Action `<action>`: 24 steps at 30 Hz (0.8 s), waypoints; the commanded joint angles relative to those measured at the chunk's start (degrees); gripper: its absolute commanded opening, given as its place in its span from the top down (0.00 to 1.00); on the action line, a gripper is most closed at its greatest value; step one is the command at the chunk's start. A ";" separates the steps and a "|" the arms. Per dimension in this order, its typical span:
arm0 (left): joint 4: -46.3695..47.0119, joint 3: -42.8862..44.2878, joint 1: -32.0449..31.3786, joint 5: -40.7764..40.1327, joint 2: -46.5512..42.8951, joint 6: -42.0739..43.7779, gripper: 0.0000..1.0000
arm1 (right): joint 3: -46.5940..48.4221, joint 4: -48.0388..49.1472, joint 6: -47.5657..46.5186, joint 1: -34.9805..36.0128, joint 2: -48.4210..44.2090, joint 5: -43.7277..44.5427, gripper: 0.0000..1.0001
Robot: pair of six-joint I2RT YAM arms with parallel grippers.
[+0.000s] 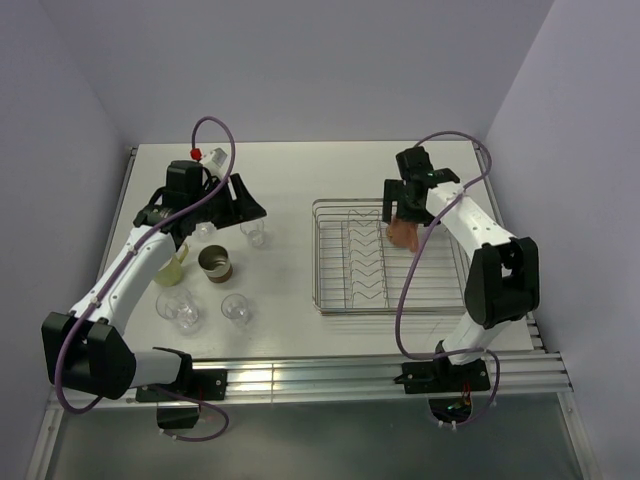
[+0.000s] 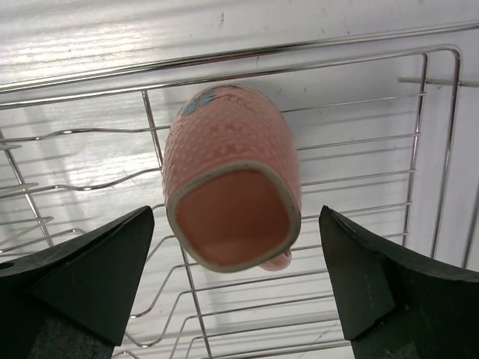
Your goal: Load the cups into the dish rack
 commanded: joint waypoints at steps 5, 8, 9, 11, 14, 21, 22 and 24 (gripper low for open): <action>-3.50 -0.41 0.09 -16.20 -0.07 1.25 0.36 | 2.46 -1.26 0.86 0.23 -7.78 2.17 0.01; -5.35 -0.77 0.09 -22.18 -0.34 0.99 0.37 | 2.81 -1.70 1.04 0.23 -10.41 2.27 0.01; -7.09 -0.68 0.09 -23.69 -0.25 0.99 0.38 | 2.99 -1.70 1.04 0.15 -11.04 2.27 0.01; -8.60 -0.94 0.09 -28.32 -0.25 0.81 0.41 | 2.81 -1.26 1.21 0.23 -13.40 1.48 0.02; -10.89 -2.09 0.09 -31.78 -0.34 0.29 0.42 | 2.37 0.06 1.30 0.23 -15.96 -0.19 0.04; -12.65 -4.90 0.09 -33.37 0.01 -0.15 0.46 | 0.71 1.29 0.86 0.32 -18.78 -1.69 0.07; -12.73 -5.42 0.09 -33.72 0.53 -0.15 0.46 | 0.44 1.38 0.86 0.32 -19.13 -1.86 0.07; -12.74 -6.21 0.09 -34.07 1.15 -0.07 0.48 | -0.09 1.82 0.86 0.32 -19.30 -2.04 0.08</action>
